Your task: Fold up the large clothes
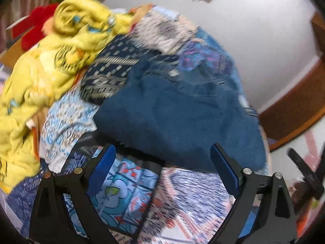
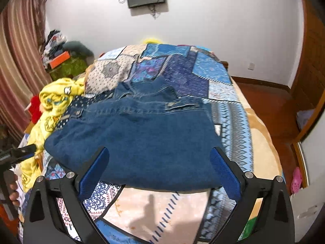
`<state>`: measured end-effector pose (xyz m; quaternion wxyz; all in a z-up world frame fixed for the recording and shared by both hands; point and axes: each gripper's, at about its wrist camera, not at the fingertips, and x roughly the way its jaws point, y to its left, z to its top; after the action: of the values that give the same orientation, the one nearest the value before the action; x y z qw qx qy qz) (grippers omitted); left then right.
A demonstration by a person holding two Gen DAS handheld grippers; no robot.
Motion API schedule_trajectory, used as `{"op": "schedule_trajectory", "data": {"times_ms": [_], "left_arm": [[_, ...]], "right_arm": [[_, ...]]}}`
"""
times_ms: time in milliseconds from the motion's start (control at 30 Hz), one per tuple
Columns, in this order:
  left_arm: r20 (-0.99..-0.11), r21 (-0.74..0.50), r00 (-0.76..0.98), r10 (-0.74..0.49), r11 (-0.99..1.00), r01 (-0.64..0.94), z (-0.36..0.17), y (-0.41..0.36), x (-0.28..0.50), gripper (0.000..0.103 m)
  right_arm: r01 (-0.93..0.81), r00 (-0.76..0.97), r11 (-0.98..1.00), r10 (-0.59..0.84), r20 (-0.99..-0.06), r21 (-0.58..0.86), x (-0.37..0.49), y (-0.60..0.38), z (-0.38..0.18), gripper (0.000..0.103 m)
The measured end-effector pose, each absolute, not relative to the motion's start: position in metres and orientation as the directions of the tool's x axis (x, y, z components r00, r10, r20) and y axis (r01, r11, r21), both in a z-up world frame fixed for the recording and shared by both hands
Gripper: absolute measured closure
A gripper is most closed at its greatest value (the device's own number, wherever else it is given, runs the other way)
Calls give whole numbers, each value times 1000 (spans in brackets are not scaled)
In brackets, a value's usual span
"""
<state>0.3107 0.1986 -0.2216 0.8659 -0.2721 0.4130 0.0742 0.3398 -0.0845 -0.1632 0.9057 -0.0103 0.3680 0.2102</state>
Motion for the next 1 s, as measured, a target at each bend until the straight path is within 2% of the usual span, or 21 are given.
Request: {"op": "schedule_trajectory", "data": {"times_ms": [100, 233, 367, 433, 667, 733, 767, 833, 867, 1000], "left_arm": [[-760, -503, 626, -176, 768, -396, -254, 209, 323, 9], [-635, -734, 671, -383, 571, -369, -292, 225, 337, 14], [-593, -774, 679, -433, 539, -333, -308, 232, 363, 27], [-593, -770, 685, -424, 549, -327, -309, 231, 376, 39], [-615, -736, 706, -351, 577, -355, -306, 227, 406, 50], [-624, -720, 714, -318, 588, -369, -297, 227, 400, 60], [-597, -728, 746, -297, 591, -347, -284, 227, 391, 63], [-541, -744, 791, -285, 602, -292, -260, 228, 379, 75], [-503, -753, 815, -287, 608, -251, -241, 227, 373, 77], [-451, -697, 865, -221, 692, -186, -184, 222, 360, 81]], "right_arm": [[-400, 628, 911, 350, -695, 97, 344, -71, -181, 4], [-418, 588, 906, 326, -741, 67, 351, -63, -204, 4], [-437, 553, 898, 317, -771, 56, 357, -62, -220, 4], [-436, 538, 898, 319, -780, 66, 360, -63, -225, 4], [-418, 517, 905, 305, -800, 75, 362, -69, -226, 4], [-420, 526, 906, 292, -799, 54, 357, -70, -222, 4], [-423, 528, 905, 291, -798, 50, 356, -70, -220, 4], [-429, 539, 903, 290, -791, 38, 350, -70, -210, 4], [-432, 543, 901, 289, -788, 33, 347, -68, -206, 4], [-465, 558, 885, 318, -766, 28, 335, -53, -186, 4]]}}
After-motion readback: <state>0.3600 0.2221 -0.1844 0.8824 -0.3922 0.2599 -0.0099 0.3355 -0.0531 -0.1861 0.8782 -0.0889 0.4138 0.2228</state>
